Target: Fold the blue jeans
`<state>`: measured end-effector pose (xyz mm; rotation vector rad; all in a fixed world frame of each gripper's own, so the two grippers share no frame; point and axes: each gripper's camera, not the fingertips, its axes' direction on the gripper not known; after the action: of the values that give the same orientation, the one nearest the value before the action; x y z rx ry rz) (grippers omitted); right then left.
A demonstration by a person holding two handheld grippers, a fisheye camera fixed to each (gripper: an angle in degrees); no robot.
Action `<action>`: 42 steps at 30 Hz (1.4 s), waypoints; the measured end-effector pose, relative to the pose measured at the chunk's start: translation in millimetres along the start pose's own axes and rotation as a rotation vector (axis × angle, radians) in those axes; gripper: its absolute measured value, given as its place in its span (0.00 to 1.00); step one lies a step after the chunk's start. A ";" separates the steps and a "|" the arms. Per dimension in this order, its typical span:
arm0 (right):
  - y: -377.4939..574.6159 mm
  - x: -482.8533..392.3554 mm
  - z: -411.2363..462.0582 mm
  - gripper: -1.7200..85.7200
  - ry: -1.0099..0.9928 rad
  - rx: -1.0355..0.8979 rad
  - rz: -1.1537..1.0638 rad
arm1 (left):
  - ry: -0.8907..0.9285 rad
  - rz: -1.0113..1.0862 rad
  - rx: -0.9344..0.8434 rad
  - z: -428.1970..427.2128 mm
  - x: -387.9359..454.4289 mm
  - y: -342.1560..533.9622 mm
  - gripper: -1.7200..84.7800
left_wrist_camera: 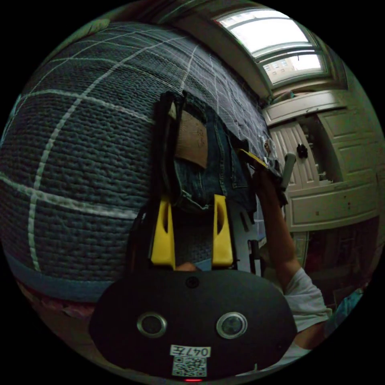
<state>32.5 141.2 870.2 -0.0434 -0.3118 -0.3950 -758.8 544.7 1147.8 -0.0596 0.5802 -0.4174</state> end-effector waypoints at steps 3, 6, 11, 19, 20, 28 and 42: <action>-23.6 -42.5 -20.3 0.03 0.062 0.057 -0.064 | 0.021 -0.031 0.032 -29.3 -13.9 18.4 0.14; -46.9 -88.1 -44.4 0.03 0.119 0.115 -0.117 | 0.044 -0.051 0.081 -62.4 -22.5 39.6 0.12; -88.2 -165.5 -92.7 0.03 0.149 0.203 -0.180 | -0.060 0.059 0.169 -127.5 -4.9 76.3 0.12; -180.8 -330.0 -184.1 0.03 0.103 0.347 -0.321 | -0.169 0.216 0.371 -316.1 9.0 172.4 0.12; -200.8 -361.2 -200.6 0.03 0.078 0.386 -0.348 | -0.177 0.221 0.390 -334.4 8.1 180.6 0.12; -372.3 -607.9 -264.2 0.03 0.032 0.609 -0.557 | -0.355 0.220 0.637 -616.5 -15.2 259.1 0.12; -635.6 -984.2 -91.2 0.03 -0.115 0.407 -0.734 | -0.506 -0.117 0.662 -797.4 -191.6 258.8 0.12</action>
<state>-1047.9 -88.6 469.3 0.4607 -0.5146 -1.0501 -1242.3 906.8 535.8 0.4271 -0.0784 -0.6646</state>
